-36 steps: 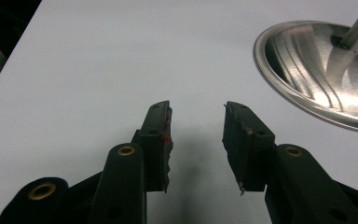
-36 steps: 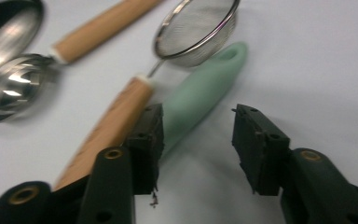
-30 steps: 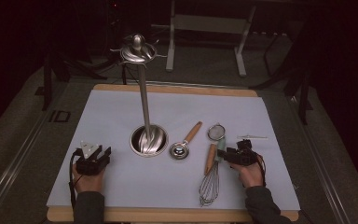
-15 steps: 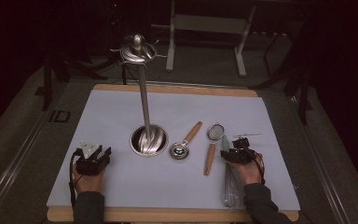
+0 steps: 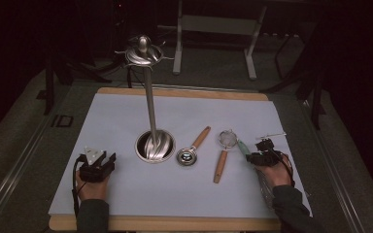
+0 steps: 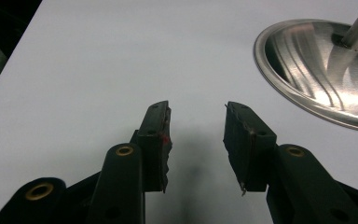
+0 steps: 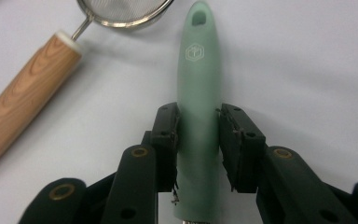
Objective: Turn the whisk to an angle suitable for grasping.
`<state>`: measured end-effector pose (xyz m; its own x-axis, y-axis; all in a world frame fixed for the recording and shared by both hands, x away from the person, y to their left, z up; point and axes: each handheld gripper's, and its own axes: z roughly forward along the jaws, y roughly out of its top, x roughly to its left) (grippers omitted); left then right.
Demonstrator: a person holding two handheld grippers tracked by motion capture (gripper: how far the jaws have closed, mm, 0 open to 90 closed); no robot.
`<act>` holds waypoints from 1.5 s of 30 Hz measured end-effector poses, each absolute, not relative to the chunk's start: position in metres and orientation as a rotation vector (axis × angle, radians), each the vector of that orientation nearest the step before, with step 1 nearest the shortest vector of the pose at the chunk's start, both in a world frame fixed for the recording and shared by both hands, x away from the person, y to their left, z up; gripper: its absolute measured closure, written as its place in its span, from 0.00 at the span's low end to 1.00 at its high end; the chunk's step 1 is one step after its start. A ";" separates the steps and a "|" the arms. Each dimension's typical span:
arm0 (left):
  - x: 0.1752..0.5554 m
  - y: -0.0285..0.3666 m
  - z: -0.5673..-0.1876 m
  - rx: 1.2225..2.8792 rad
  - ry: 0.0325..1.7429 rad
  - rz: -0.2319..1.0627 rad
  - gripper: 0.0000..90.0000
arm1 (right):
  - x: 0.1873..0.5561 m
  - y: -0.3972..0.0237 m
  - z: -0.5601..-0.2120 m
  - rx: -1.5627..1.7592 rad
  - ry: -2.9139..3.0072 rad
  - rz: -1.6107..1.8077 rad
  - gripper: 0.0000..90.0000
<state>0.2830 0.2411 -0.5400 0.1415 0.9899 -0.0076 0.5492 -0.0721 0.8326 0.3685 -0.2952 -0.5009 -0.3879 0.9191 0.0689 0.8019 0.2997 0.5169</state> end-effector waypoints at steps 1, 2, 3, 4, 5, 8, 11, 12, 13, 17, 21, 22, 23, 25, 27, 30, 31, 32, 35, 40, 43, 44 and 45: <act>0.283 0.241 -0.540 1.713 1.493 0.792 0.67 | 0.369 -0.295 -0.501 1.573 2.351 0.696 0.74; 0.283 0.241 -0.540 1.713 1.493 0.791 0.67 | 0.368 -0.296 -0.501 1.566 2.371 0.693 0.74; 0.283 0.241 -0.540 1.713 1.493 0.792 0.67 | 0.368 -0.297 -0.501 1.561 2.390 0.691 0.73; 0.283 0.241 -0.540 1.714 1.493 0.792 0.67 | 0.368 -0.298 -0.501 1.556 2.403 0.690 0.73; 0.283 0.241 -0.540 1.715 1.493 0.792 0.67 | 0.368 -0.299 -0.500 1.550 2.410 0.691 0.72; 0.283 0.241 -0.540 1.715 1.494 0.793 0.67 | 0.369 -0.305 -0.497 1.570 2.449 0.731 0.70; 0.283 0.241 -0.540 1.715 1.494 0.794 0.67 | 0.370 -0.310 -0.497 1.582 2.491 0.710 0.70; 0.283 0.241 -0.540 1.715 1.494 0.794 0.67 | 0.370 -0.311 -0.498 1.590 2.509 0.703 0.70; 0.283 0.241 -0.540 1.715 1.495 0.793 0.67 | 0.370 -0.312 -0.499 1.592 2.523 0.695 0.70; 0.283 0.241 -0.540 1.714 1.493 0.792 0.67 | 0.372 -0.310 -0.503 1.595 2.567 0.659 0.72; 0.284 0.241 -0.540 1.719 1.501 0.788 0.67 | 0.374 -0.307 -0.501 1.584 2.581 0.607 0.73; 0.284 0.241 -0.540 1.719 1.503 0.787 0.67 | 0.375 -0.304 -0.501 1.583 2.582 0.577 0.74; 0.284 0.241 -0.540 1.719 1.502 0.789 0.67 | 0.375 -0.304 -0.501 1.588 2.580 0.573 0.75; 0.284 0.240 -0.540 1.719 1.500 0.791 0.67 | 0.375 -0.303 -0.500 1.595 2.572 0.566 0.76; 0.284 0.241 -0.540 1.720 1.501 0.788 0.67 | 0.375 -0.303 -0.500 1.602 2.562 0.569 0.76; 0.284 0.241 -0.540 1.720 1.503 0.788 0.67 | 0.374 -0.306 -0.500 1.611 2.537 0.591 0.77; 0.284 0.241 -0.540 1.720 1.503 0.789 0.67 | 0.374 -0.307 -0.500 1.618 2.529 0.596 0.77; 0.284 0.240 -0.540 1.720 1.504 0.789 0.67 | 0.374 -0.307 -0.500 1.621 2.523 0.597 0.77; 0.284 0.240 -0.540 1.721 1.502 0.791 0.67 | 0.373 -0.310 -0.499 1.627 2.501 0.618 0.77; 0.284 0.240 -0.540 1.722 1.503 0.791 0.67 | 0.371 -0.314 -0.490 1.631 2.466 0.670 0.77; 0.284 0.240 -0.540 1.724 1.500 0.793 0.67 | 0.370 -0.314 -0.486 1.626 2.454 0.701 0.77; 0.284 0.240 -0.540 1.725 1.500 0.794 0.67 | 0.370 -0.314 -0.485 1.623 2.449 0.708 0.77; 0.284 0.240 -0.540 1.725 1.500 0.794 0.67 | 0.370 -0.313 -0.484 1.618 2.449 0.711 0.77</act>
